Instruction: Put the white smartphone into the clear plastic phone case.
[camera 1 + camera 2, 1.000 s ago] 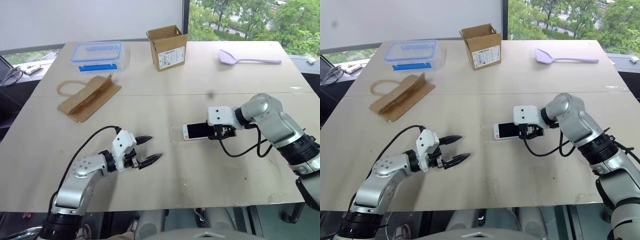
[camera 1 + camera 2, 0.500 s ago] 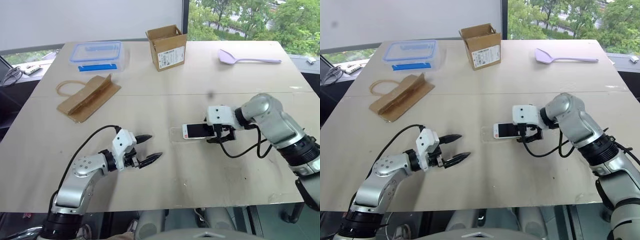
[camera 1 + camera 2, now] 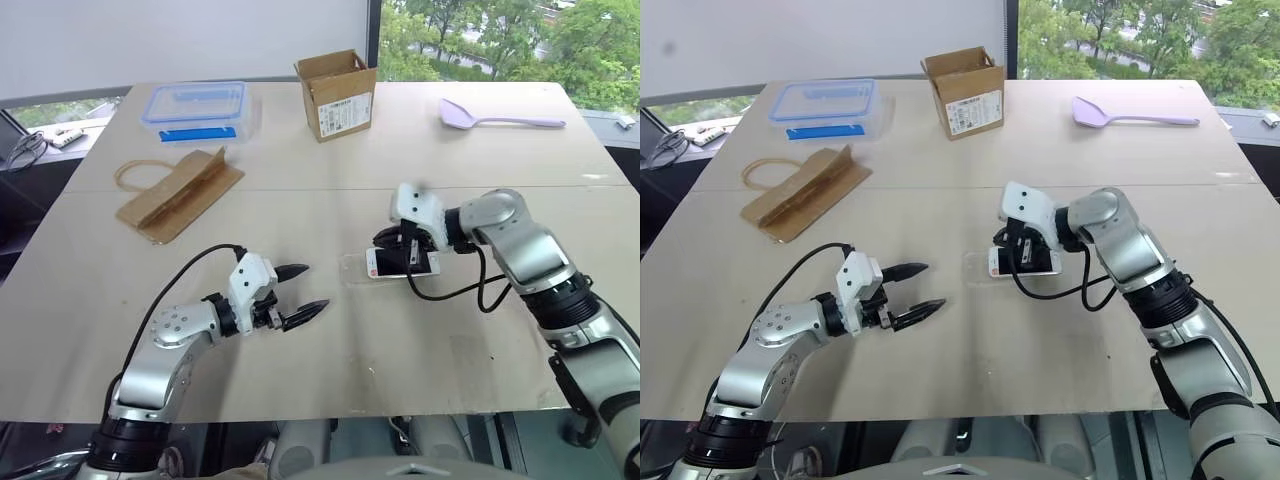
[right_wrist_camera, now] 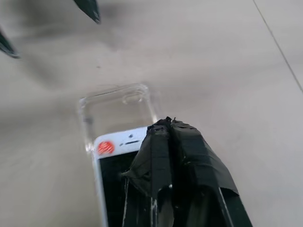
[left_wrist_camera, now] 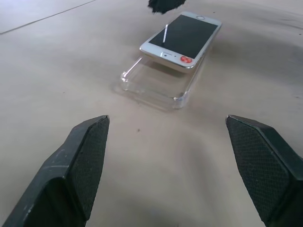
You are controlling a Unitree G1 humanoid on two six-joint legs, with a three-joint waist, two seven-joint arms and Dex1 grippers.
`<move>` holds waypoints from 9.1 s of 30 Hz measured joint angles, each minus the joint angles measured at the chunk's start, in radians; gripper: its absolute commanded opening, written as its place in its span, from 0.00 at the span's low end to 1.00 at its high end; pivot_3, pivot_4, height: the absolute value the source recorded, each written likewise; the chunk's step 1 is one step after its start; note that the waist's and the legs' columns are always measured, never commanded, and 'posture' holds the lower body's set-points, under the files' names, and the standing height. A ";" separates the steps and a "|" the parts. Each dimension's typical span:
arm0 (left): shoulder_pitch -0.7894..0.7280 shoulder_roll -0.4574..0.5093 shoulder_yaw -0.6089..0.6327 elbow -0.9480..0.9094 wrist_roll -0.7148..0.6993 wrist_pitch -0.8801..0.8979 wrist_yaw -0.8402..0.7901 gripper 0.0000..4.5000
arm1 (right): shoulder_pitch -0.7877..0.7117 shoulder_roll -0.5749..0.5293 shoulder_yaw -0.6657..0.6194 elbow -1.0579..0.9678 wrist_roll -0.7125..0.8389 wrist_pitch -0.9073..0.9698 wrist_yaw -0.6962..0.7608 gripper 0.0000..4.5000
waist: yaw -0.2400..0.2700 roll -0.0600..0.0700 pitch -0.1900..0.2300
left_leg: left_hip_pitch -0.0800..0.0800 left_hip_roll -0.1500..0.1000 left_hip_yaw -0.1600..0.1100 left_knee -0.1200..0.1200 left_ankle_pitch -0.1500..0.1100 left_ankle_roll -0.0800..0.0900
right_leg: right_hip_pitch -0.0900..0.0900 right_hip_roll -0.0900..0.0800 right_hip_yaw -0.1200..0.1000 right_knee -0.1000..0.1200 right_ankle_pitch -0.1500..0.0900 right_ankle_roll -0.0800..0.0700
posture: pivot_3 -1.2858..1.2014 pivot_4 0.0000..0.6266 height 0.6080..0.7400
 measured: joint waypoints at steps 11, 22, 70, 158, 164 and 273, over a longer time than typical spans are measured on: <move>0.011 -0.010 -0.017 -0.012 0.000 0.003 0.013 0.90 | 0.052 0.015 0.081 0.051 -0.044 -0.102 -0.024 0.01 | -0.005 0.000 -0.001 | 0.002 0.000 0.000 0.000 0.000 0.000 | 0.000 0.002 0.001 0.001 0.000 0.000 | 0.52 0.24 1.00; 0.011 -0.011 -0.022 -0.012 0.000 0.003 0.020 0.90 | 0.074 0.024 0.092 0.082 -0.049 -0.167 -0.025 0.01 | -0.004 -0.001 -0.004 | 0.004 0.000 0.000 0.000 0.000 0.000 | 0.002 0.002 0.001 0.001 0.000 0.000 | 0.52 0.24 1.00; 0.024 -0.032 -0.027 -0.013 0.002 0.003 0.028 0.90 | -0.021 0.014 0.045 0.286 -0.067 -0.304 0.001 0.01 | -0.005 0.000 -0.006 | 0.001 0.000 0.002 -0.005 0.000 0.000 | -0.002 0.002 0.002 -0.001 0.000 0.000 | 0.52 0.24 1.00; 0.039 -0.040 -0.036 -0.044 0.002 0.006 0.067 0.90 | 0.056 0.017 0.126 0.133 -0.085 -0.257 -0.030 0.01 | -0.003 -0.001 -0.009 | 0.013 0.001 0.002 -0.004 0.000 0.000 | 0.009 0.002 0.002 -0.001 -0.002 -0.003 | 0.52 0.24 1.00; 0.036 -0.044 -0.049 -0.044 0.002 0.006 0.069 0.90 | 0.092 0.029 0.086 0.125 -0.075 -0.269 -0.056 0.01 | -0.003 -0.002 -0.009 | 0.019 0.002 0.002 -0.005 0.000 0.000 | 0.014 0.002 0.002 -0.001 -0.003 -0.004 | 0.52 0.24 1.00; -0.336 -0.289 -0.249 0.305 0.158 0.199 0.158 0.01 | 0.135 -0.019 0.017 0.245 -0.003 0.068 -0.159 0.00 | 0.000 -0.012 -0.089 | 0.039 0.001 -0.014 -0.010 -0.006 -0.007 | 0.048 -0.009 -0.007 -0.023 -0.008 0.004 | 0.52 0.24 1.00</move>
